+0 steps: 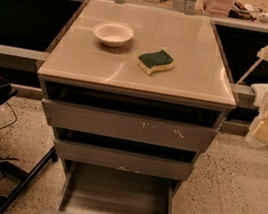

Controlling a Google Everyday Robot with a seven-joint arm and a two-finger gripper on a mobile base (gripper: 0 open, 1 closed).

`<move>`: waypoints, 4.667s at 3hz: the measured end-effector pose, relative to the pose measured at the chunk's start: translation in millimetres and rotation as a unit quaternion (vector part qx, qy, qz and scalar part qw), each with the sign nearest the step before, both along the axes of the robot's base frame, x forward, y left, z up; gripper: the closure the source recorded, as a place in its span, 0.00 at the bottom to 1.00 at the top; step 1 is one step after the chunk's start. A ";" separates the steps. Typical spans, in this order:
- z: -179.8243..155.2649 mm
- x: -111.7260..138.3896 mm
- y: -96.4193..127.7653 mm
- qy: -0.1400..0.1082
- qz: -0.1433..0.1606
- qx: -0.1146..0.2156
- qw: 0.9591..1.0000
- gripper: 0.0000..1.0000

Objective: Place sponge into bottom drawer

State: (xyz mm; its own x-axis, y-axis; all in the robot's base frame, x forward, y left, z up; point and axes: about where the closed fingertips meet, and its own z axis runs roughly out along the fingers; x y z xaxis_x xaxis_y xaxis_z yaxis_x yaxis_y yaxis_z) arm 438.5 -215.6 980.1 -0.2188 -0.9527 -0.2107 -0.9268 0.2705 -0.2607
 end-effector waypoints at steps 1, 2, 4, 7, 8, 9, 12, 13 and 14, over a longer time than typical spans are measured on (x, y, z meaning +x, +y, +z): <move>0.0 0.2 0.0 0.000 0.000 0.000 1.000 0.00; -2.6 16.9 -3.4 -0.001 -0.001 0.000 1.000 0.00; -40.1 135.5 -8.2 0.013 -0.013 -0.011 1.000 0.00; -137.8 268.8 28.4 0.053 0.013 0.009 0.998 0.00; -137.8 268.8 28.3 0.053 0.013 0.009 0.998 0.00; -139.0 272.6 26.4 0.042 0.022 0.038 0.998 0.00; -116.9 321.7 106.3 0.004 0.126 0.110 0.986 0.00; -117.0 321.7 106.3 0.004 0.126 0.111 0.986 0.00; -145.7 318.4 108.0 0.027 0.137 0.161 0.977 0.00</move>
Offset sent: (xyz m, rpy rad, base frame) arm 0.0376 -0.0093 -0.0107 0.0010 0.0145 -0.0053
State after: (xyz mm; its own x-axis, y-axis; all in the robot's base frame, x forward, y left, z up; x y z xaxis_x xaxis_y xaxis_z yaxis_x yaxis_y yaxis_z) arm 756.9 -107.6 834.4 0.0168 -0.8629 -0.5051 -0.9859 0.0699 -0.1522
